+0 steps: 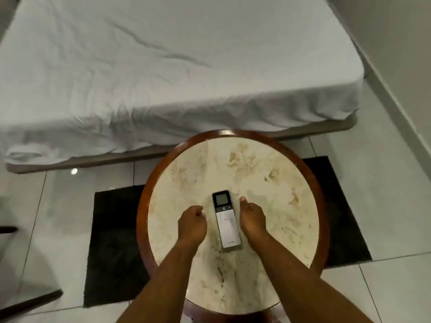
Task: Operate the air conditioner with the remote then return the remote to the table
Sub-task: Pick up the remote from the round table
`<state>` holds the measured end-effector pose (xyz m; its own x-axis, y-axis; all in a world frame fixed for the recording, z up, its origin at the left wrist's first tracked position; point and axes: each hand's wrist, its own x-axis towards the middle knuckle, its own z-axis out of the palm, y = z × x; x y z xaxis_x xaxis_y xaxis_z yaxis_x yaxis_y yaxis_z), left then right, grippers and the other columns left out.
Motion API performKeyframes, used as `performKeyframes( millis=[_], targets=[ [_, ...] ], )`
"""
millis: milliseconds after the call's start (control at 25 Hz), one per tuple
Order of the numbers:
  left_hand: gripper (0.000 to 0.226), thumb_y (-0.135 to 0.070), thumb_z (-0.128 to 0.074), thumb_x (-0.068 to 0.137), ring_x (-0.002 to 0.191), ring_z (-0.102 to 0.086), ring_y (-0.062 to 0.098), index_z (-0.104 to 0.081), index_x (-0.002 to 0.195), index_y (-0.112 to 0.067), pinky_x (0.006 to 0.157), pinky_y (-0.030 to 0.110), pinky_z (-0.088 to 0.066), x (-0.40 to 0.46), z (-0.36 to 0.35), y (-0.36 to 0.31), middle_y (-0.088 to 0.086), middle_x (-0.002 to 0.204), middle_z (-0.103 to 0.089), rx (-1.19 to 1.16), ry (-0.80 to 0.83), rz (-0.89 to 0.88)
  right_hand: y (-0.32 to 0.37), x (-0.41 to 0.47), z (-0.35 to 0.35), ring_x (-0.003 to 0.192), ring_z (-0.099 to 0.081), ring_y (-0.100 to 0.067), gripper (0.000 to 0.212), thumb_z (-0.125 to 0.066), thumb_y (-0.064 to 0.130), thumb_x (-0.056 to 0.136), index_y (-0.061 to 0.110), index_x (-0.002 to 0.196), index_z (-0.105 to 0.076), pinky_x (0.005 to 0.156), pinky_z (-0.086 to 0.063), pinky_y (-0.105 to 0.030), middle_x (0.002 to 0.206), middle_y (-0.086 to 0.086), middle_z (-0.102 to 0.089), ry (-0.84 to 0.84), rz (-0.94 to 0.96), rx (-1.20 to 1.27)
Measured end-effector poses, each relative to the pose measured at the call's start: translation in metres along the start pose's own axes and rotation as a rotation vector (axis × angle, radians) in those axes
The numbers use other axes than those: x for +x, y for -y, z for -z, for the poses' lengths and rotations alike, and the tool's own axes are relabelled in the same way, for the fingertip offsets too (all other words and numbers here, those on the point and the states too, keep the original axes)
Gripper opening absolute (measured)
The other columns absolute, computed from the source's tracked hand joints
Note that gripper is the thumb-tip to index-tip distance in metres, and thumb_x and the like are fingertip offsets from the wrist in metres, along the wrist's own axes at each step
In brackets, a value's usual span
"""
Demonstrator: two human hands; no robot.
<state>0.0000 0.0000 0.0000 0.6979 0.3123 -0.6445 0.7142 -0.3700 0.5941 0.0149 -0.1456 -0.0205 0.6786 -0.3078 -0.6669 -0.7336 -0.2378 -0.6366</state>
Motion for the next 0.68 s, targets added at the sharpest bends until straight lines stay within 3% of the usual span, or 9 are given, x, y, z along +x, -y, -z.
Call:
performKeyframes(
  millis=[120,280,400,520,680],
  targets=[
    [0.038,-0.003,-0.045,0.091,0.121,-0.054,0.031,-0.058,0.127,-0.010,0.098,0.035,-0.045,0.014,-0.031,0.011,0.012,0.135,-0.057,-0.065,0.033,0.086,-0.013,0.021,-0.019,0.074,-0.057,-0.028,0.047,-0.036,0.033,0.103,0.009,0.067,-0.054,0.066,-0.039,-0.032,0.073,-0.008,-0.061,-0.048,-0.057,-0.016],
    [0.033,0.001,-0.047,0.083,0.087,-0.068,0.029,-0.074,0.088,-0.017,0.073,0.038,-0.052,0.021,-0.049,0.020,0.010,0.095,-0.074,-0.215,0.113,0.154,-0.025,0.033,-0.028,0.082,-0.068,-0.033,0.034,-0.043,0.018,0.098,0.001,0.090,-0.071,0.068,-0.050,-0.036,0.091,-0.015,-0.073,0.004,-0.087,-0.012],
    [0.032,0.003,-0.047,0.081,0.081,-0.069,0.030,-0.073,0.087,-0.015,0.072,0.040,-0.056,0.023,-0.052,0.021,0.011,0.092,-0.074,-0.292,0.090,0.240,-0.030,0.033,-0.033,0.081,-0.069,-0.028,0.027,-0.050,0.015,0.094,0.006,0.097,-0.075,0.066,-0.051,-0.031,0.094,-0.011,-0.075,0.026,-0.061,-0.043],
    [0.032,0.001,-0.046,0.082,0.077,-0.070,0.031,-0.073,0.092,-0.012,0.063,0.035,-0.055,0.022,-0.049,0.018,0.012,0.088,-0.074,-0.323,0.078,0.292,-0.033,0.029,-0.036,0.075,-0.068,-0.022,0.018,-0.059,0.018,0.092,0.010,0.092,-0.075,0.058,-0.047,-0.026,0.089,-0.007,-0.074,0.069,-0.030,-0.028],
    [0.028,-0.005,-0.047,0.085,0.072,-0.068,0.025,-0.070,0.080,-0.021,0.056,0.028,-0.050,0.012,-0.031,0.007,0.006,0.080,-0.073,-0.337,0.083,0.279,-0.027,0.017,-0.029,0.072,-0.067,-0.013,0.013,-0.058,0.022,0.095,0.023,0.085,-0.065,0.057,-0.049,-0.025,0.079,0.005,-0.068,0.167,-0.079,0.088]
  ],
)
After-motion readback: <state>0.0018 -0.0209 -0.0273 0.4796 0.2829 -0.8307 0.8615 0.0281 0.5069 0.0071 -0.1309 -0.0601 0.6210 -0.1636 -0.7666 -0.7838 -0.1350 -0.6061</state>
